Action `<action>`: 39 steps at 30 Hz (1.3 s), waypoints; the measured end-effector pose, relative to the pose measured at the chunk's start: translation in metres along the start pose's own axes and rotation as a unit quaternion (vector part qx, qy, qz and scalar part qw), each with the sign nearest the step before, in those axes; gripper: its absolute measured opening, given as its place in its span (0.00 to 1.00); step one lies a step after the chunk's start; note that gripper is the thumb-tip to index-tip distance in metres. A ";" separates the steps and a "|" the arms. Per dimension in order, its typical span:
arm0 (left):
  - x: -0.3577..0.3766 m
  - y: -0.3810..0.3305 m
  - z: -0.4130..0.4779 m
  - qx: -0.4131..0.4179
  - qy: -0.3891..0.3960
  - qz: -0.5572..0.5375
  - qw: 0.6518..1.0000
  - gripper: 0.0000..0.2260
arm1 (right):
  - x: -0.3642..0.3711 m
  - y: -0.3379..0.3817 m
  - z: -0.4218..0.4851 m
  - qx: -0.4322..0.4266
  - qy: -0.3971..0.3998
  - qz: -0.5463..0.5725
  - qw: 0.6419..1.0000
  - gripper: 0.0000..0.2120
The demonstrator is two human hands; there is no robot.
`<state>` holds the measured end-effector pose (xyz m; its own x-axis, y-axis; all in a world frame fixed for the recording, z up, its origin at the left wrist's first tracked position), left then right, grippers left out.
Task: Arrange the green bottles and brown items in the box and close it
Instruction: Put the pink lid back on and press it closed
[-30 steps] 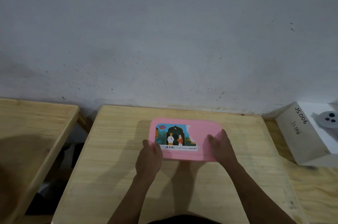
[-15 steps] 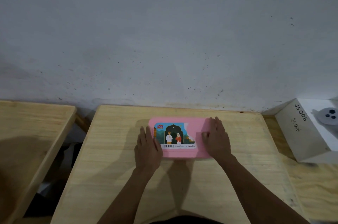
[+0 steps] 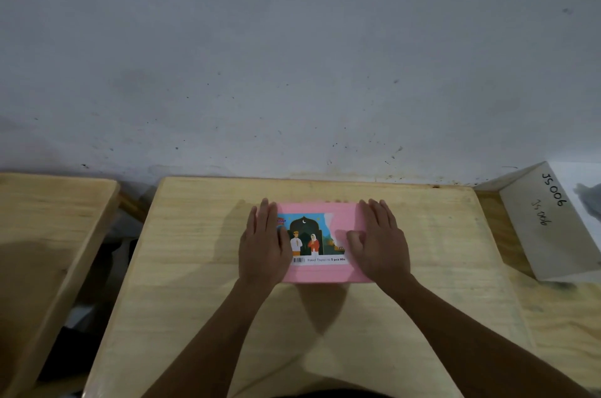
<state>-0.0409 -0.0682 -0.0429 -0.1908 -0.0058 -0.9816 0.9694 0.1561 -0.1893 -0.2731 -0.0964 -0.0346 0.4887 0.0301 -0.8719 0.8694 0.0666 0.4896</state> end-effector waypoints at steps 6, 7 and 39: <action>0.001 0.000 0.002 0.000 0.003 0.006 1.000 0.28 | 0.000 0.000 0.001 -0.012 0.002 -0.003 1.000 0.32; 0.000 0.000 0.001 0.003 -0.003 0.009 1.000 0.29 | 0.000 0.000 0.001 -0.010 0.013 0.000 1.000 0.33; -0.013 0.014 0.048 -0.266 0.163 -0.358 0.880 0.14 | -0.016 -0.048 0.036 0.255 -0.042 0.563 0.785 0.10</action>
<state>-0.0173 -0.1136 -0.0344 -0.8413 -0.0196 -0.5402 0.3905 0.6690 -0.6324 -0.3202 -0.1363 -0.0440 0.9531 -0.2831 0.1074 -0.2103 -0.3637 0.9075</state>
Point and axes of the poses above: each hand's wrist, its own z-axis towards the middle knuckle, its own x-axis out of the palm, y = z × x, the point moved 6 cm from there along z, towards the middle knuckle, and after that the axes turned 14 degrees about z, right-handed, at the moved point
